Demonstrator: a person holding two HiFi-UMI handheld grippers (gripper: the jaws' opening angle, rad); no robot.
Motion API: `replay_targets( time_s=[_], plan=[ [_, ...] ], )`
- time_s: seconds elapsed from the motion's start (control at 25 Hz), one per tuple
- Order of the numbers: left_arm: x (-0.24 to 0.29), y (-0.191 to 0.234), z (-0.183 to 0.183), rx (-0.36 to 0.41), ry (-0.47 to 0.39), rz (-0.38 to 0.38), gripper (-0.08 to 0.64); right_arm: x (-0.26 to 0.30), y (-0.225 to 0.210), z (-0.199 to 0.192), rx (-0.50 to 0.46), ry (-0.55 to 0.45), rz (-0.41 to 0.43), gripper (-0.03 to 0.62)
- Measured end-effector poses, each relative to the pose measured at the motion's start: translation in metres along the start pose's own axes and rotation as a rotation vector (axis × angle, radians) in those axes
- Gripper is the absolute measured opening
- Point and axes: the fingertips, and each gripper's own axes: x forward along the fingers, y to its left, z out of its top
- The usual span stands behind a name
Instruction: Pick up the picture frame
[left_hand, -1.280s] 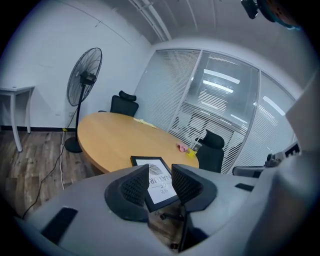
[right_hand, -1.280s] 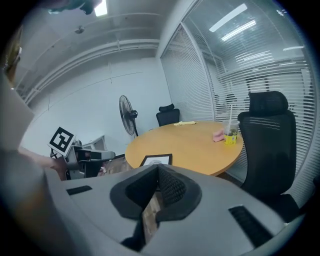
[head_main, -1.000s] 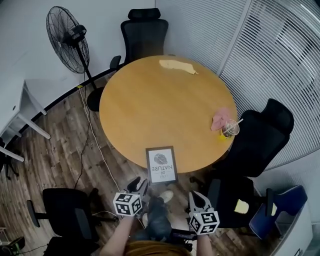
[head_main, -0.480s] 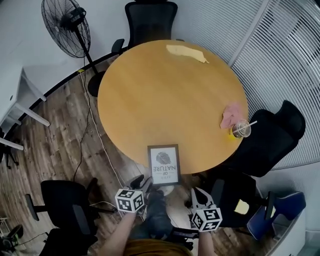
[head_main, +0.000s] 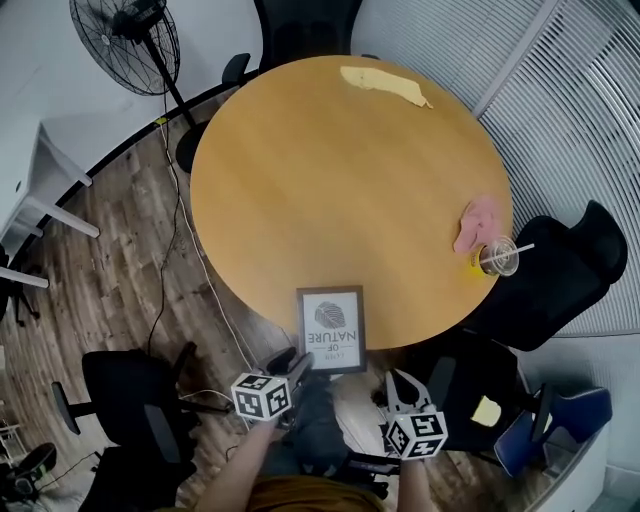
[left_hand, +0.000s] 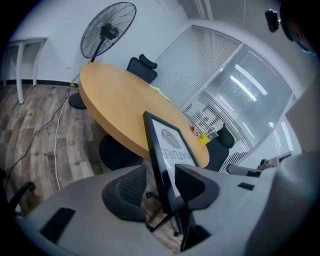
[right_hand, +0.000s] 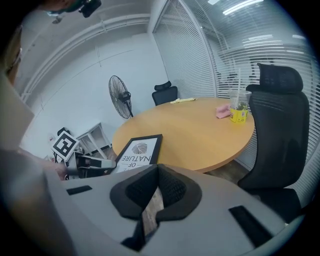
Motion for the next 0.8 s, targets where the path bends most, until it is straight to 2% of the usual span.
replay_targets(
  time_s=[0.36, 0.6, 0.8],
  plan=[
    [0.018, -0.005, -0.008, -0.061, 0.046, -0.068, 0.197, 0.010, -0.005, -0.002, 0.033, 0.007, 0.021, 0.012],
    [0.024, -0.009, -0.007, -0.136, 0.045, -0.132, 0.201, 0.009, -0.011, -0.003, 0.035, 0.015, 0.009, 0.012],
    [0.033, -0.015, -0.007, -0.164, 0.055, -0.176, 0.175, 0.010, -0.016, -0.005, 0.059, 0.015, 0.016, 0.012]
  ],
)
